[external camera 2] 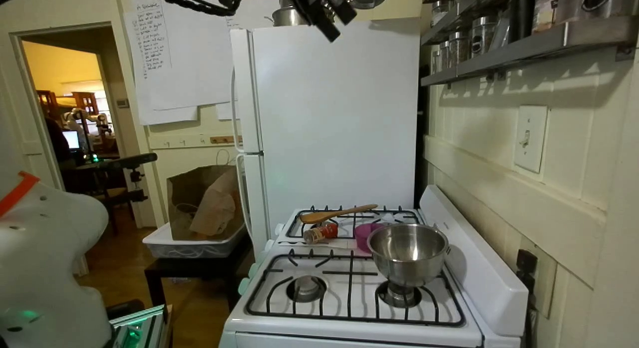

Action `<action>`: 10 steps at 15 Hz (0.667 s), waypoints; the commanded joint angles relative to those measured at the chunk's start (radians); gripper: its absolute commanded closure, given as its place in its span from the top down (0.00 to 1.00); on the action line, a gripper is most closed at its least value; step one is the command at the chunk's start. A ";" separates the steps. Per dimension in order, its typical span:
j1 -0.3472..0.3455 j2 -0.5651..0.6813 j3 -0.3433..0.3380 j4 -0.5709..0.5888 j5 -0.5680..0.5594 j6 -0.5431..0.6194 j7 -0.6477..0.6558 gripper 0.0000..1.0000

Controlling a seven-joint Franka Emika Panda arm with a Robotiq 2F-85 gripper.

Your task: Pick up one jar from the topmost shelf and shake it over the silver bowl on the right then place it back on the shelf.

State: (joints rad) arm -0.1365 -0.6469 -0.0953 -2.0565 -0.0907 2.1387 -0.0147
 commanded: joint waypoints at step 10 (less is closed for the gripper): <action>-0.068 0.320 0.013 0.425 -0.098 0.495 0.086 1.00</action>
State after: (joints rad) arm -0.2127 -0.3299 -0.0759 -1.6364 -0.1900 2.6380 0.0743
